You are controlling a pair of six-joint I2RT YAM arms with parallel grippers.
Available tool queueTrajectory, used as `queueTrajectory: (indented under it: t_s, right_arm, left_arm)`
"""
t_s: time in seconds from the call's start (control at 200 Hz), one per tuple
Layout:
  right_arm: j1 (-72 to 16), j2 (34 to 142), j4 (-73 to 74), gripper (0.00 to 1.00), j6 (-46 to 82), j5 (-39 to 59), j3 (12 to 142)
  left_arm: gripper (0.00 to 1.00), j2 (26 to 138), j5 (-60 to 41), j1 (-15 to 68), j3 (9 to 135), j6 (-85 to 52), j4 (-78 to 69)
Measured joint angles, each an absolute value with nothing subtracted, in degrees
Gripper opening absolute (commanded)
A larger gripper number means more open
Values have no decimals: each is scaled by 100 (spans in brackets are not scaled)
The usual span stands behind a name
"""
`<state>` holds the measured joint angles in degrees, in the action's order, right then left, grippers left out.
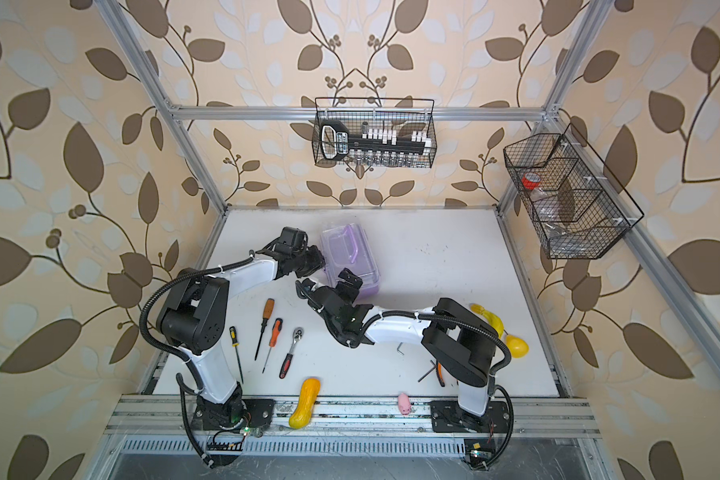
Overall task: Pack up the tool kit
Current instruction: 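Swing the clear lid open with the right gripper while the left holds the latch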
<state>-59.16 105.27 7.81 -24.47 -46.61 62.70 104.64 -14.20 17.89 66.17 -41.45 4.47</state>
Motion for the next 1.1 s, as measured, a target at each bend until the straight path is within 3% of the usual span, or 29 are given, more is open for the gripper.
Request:
queueTrajectory:
  t_s: [0.13, 0.345, 0.625, 1.1]
  right_arm:
    - [-5763, 10551, 797, 100, -2353, -4628, 6337]
    - [-5457, 10501, 416, 90, -1892, -4171, 6554]
    - [-4882, 9880, -12, 90, -1013, -3354, 6731]
    - [-2860, 9209, -303, 88, 947, -893, 6611]
  left_arm:
    - [23, 10464, -1435, 1791, 6624, -4145, 458]
    - [23, 10466, -1415, 1789, 6626, -4147, 370]
    - [22, 10473, -1343, 1780, 6626, -4154, 336]
    - [22, 10473, -1347, 1778, 6626, -4150, 342]
